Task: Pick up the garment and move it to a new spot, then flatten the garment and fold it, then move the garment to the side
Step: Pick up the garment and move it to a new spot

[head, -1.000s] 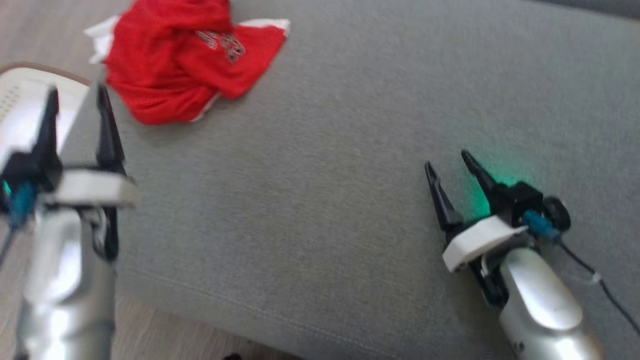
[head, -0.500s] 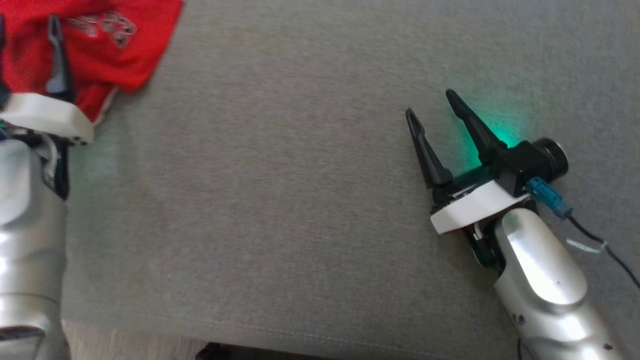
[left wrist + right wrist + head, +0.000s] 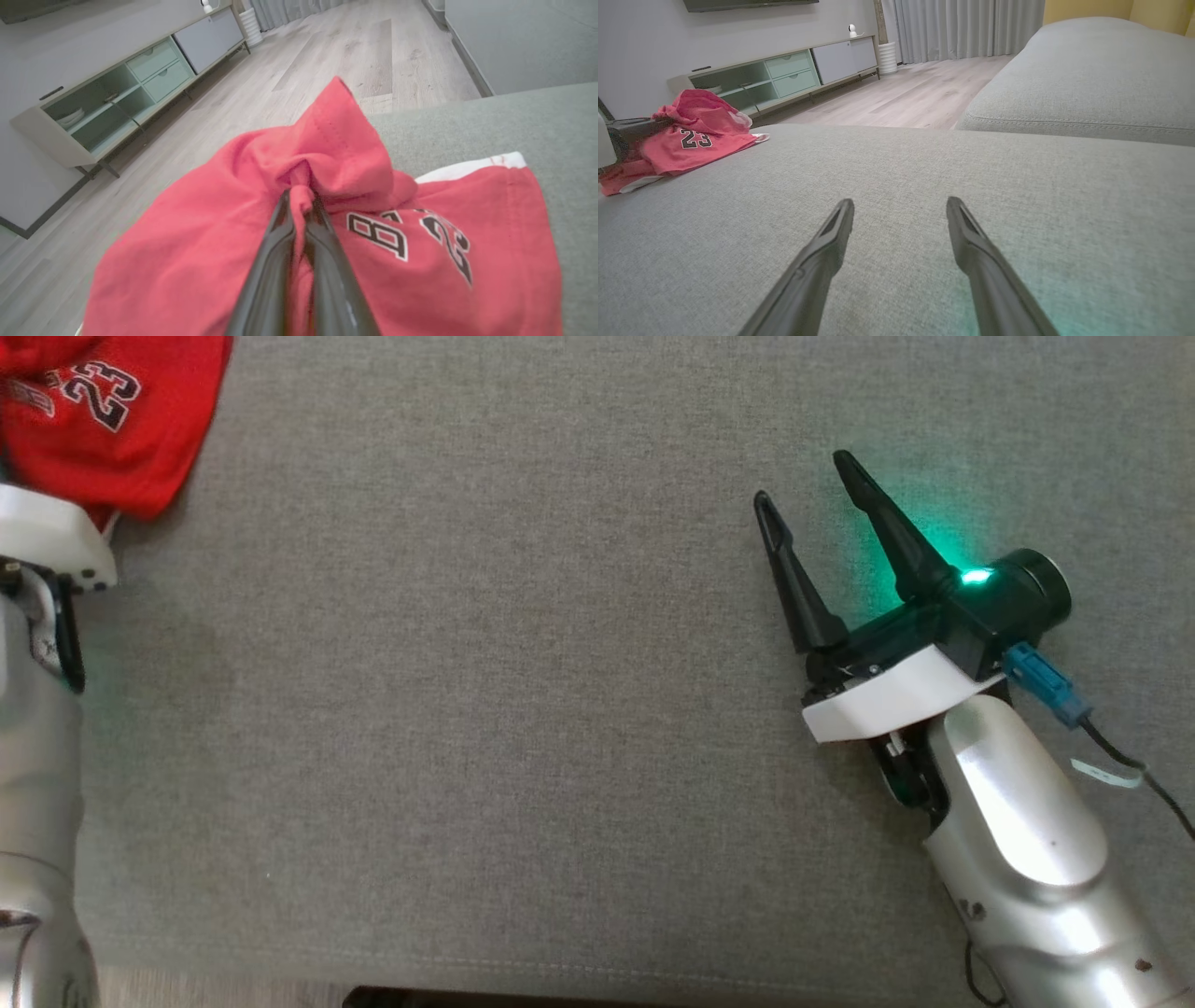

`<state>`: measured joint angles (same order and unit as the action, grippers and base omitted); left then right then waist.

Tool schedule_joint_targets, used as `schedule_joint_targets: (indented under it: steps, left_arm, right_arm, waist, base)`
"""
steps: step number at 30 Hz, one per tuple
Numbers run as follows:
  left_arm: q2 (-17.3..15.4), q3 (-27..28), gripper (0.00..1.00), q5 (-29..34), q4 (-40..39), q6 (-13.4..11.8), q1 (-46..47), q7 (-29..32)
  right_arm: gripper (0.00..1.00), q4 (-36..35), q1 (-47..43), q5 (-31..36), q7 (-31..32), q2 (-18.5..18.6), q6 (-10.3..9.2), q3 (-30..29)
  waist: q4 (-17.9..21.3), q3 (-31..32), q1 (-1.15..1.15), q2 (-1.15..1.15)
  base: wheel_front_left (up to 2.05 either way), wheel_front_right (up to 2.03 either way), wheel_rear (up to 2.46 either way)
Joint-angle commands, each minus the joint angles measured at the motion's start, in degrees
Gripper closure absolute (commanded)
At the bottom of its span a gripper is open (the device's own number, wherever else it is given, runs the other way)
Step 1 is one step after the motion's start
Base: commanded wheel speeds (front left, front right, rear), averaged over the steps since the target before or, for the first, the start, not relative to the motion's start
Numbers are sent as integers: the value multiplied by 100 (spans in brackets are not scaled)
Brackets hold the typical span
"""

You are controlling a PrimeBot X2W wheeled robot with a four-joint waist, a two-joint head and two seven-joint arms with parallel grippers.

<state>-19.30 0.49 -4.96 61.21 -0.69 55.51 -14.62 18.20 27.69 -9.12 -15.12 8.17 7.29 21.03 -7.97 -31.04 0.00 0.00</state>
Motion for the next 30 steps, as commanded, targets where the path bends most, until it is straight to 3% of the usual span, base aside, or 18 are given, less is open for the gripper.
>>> schedule_joint_targets:
  steps: [1,10,16,22,30]
  left_arm:
    - [-400,103,100,62,-163,-64,196,-18]
    - [-325,-313,100,276,-1952,265,371,-36]
    - [-103,-643,100,264,-2740,517,441,-37]
    - [451,-1086,100,-26,-3152,717,258,-37]
    - [1326,-1664,100,-581,-3397,792,-585,-38]
  right_arm:
    - [0,87,-175,-63,12,29,20,14]
    - [0,279,-333,-182,12,-186,20,-71]
    - [0,429,-587,-327,12,-385,20,-139]
    - [0,502,-837,-456,12,-502,20,-170]
    - [0,530,-1087,-655,12,-527,20,-86]
  waist:
    - [-6,37,0,0]
    - [54,699,0,0]
    - [361,1341,0,0]
    - [929,1840,0,0]
    - [1848,2155,0,0]
  base:
    - [0,0,0]
    - [0,0,0]
    - [0,0,0]
    - [0,0,0]
    - [0,0,0]
